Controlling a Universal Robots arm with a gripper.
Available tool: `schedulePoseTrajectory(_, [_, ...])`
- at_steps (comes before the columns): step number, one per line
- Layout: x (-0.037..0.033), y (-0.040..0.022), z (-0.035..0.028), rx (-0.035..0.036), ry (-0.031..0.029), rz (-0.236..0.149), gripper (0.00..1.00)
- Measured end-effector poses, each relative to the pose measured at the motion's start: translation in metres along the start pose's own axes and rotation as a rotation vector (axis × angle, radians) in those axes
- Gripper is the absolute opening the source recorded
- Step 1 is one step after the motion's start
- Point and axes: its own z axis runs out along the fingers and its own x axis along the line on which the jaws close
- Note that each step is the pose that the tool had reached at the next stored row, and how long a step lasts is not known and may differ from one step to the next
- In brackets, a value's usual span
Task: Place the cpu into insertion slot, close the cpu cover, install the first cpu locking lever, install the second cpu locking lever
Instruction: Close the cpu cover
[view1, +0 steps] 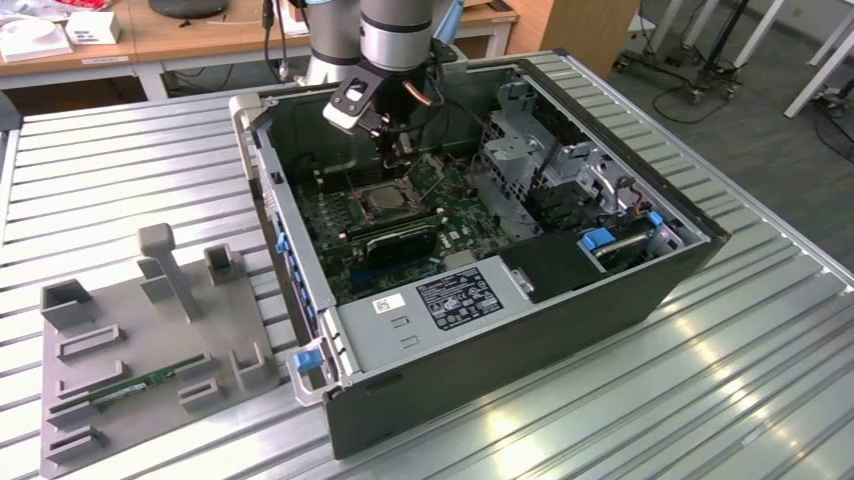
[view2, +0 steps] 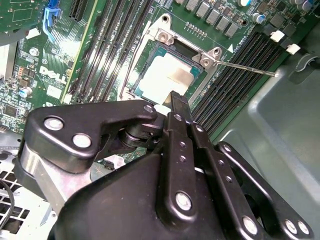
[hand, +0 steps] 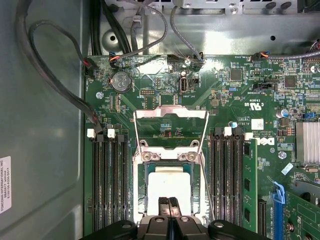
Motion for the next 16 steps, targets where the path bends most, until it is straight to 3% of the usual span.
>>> schedulePoseTrajectory(16, [0.0001, 0.0001, -0.0053, 0.0000, 0.0000, 0.000, 0.11])
